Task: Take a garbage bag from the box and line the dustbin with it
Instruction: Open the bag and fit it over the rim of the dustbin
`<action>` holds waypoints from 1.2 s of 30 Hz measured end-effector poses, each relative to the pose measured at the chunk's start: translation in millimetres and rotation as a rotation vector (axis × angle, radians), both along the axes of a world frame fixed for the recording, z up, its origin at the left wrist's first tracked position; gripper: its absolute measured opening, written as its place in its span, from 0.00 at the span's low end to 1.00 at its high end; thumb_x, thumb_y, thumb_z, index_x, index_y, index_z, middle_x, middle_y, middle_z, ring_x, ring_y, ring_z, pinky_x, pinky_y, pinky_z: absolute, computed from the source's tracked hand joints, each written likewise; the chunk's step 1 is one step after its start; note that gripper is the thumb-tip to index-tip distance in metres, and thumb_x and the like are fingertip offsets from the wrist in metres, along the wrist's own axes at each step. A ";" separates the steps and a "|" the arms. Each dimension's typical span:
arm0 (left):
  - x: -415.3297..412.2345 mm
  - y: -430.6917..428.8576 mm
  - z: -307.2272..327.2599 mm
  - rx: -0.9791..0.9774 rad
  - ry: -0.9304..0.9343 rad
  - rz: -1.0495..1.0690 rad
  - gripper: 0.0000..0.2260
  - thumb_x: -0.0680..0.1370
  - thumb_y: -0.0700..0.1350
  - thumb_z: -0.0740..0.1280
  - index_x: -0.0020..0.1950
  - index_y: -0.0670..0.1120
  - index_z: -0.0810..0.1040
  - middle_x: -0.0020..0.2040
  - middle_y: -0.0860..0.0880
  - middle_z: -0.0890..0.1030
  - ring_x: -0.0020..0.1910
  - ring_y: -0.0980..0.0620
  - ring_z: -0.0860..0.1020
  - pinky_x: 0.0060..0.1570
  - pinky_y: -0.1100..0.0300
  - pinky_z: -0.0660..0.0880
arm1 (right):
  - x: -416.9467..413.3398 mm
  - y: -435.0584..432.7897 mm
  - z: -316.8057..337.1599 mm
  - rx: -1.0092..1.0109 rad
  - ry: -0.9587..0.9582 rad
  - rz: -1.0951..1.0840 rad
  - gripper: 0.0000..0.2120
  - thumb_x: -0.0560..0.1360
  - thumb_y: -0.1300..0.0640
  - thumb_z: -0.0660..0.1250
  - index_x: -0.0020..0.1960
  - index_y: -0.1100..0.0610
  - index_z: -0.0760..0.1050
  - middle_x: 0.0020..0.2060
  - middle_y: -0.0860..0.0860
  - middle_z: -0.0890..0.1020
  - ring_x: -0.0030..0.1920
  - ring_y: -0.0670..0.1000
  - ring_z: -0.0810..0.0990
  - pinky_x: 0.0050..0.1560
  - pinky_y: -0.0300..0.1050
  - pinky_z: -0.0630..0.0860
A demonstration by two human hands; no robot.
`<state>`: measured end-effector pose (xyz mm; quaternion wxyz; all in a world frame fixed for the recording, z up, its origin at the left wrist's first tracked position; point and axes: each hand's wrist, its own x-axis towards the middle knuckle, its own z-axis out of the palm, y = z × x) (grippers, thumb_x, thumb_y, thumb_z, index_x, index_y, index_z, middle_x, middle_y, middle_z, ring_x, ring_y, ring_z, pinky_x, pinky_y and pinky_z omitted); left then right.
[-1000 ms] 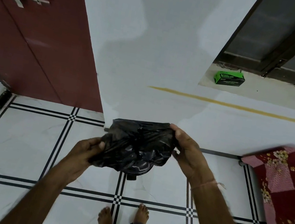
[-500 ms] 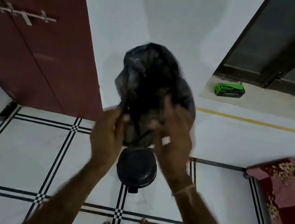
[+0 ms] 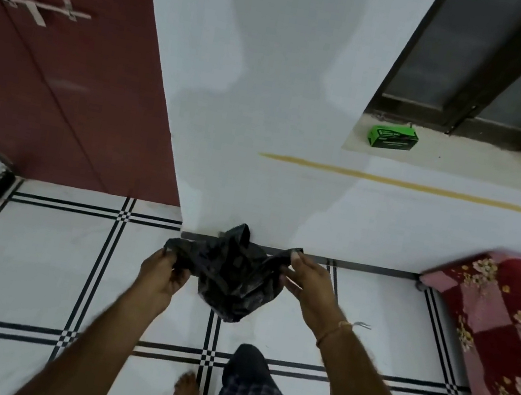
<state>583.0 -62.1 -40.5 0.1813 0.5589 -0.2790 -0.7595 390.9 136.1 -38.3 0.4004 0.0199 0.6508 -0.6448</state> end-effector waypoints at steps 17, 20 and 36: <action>-9.0 -1.3 -42.2 -0.112 -0.129 -0.217 0.08 0.84 0.44 0.65 0.51 0.43 0.82 0.48 0.42 0.85 0.45 0.47 0.82 0.39 0.60 0.80 | -24.1 -23.1 -36.1 -0.020 0.077 -0.136 0.11 0.81 0.64 0.68 0.61 0.67 0.82 0.51 0.58 0.87 0.53 0.54 0.86 0.54 0.45 0.81; -27.4 -4.2 -69.1 0.137 -0.082 -0.028 0.07 0.86 0.41 0.60 0.56 0.41 0.77 0.48 0.42 0.81 0.44 0.48 0.79 0.32 0.59 0.80 | -31.8 -28.6 -60.6 0.014 0.031 -0.143 0.10 0.82 0.62 0.68 0.60 0.63 0.82 0.50 0.55 0.88 0.53 0.52 0.86 0.52 0.43 0.82; -207.6 -14.6 -407.7 0.456 0.047 0.067 0.19 0.84 0.48 0.63 0.74 0.42 0.71 0.68 0.40 0.78 0.58 0.42 0.79 0.58 0.44 0.76 | -104.9 -113.0 -368.4 0.084 -0.155 -0.085 0.16 0.84 0.50 0.62 0.65 0.56 0.81 0.58 0.55 0.87 0.56 0.51 0.88 0.54 0.49 0.85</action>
